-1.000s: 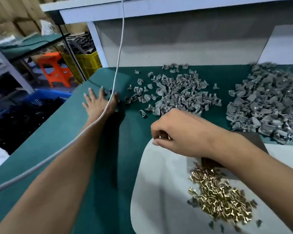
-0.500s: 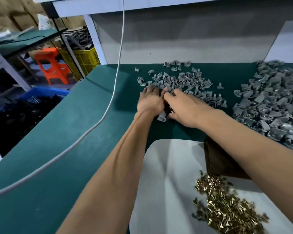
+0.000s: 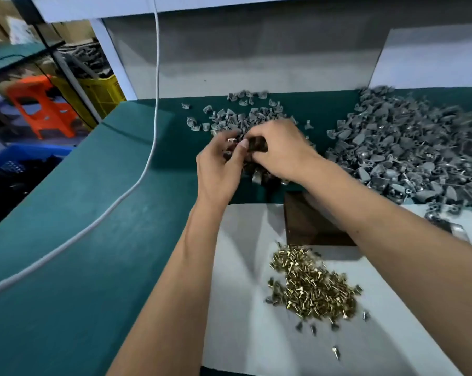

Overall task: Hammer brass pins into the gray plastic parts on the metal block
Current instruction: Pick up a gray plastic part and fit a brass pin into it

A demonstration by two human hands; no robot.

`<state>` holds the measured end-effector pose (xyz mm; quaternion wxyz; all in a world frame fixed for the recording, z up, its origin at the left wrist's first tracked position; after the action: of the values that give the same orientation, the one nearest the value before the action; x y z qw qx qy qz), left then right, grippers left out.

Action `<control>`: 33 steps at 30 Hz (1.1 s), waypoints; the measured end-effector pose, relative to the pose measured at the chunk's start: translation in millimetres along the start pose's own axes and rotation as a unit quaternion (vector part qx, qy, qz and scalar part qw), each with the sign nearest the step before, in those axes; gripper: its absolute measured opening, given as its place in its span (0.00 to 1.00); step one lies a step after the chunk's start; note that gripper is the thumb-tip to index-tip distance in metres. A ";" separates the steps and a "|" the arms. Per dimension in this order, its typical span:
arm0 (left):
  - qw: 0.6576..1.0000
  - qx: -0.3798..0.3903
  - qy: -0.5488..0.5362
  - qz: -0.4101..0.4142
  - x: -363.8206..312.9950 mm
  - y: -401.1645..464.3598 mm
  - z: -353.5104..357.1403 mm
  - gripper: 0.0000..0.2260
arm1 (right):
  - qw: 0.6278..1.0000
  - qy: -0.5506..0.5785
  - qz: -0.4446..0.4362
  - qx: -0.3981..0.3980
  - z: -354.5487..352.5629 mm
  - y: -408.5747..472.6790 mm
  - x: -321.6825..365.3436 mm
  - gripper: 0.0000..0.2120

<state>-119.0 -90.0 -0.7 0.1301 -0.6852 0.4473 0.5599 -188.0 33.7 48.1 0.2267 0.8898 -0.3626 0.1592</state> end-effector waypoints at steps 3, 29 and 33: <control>0.978 0.026 -0.187 -0.093 -15.5 -16.2 16.7 0.06 | 0.998 0.044 -0.005 -0.036 -16.5 -20.9 4.4 0.14; 0.951 -0.011 -0.307 -0.033 -10.7 -53.1 36.7 0.09 | 0.885 0.076 -0.111 0.445 -26.3 -202.0 23.2 0.07; 0.951 -0.002 -0.306 -0.032 -10.4 -53.9 37.6 0.08 | 0.889 0.069 -0.115 0.437 -22.8 -201.7 18.2 0.04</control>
<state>-102.3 -29.1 -21.7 0.2776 -0.4950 0.3624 0.7393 -33.5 163.1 17.5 -0.1438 0.9211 -0.1351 0.3356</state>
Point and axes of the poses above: each hand's wrist, its own y-axis towards the middle knuckle, its own z-axis out of the palm, x = y × z, the point moved 4 cm from there along y, towards the middle knuckle, and after that the axes turned 3 degrees about y, right-handed, at the moved point
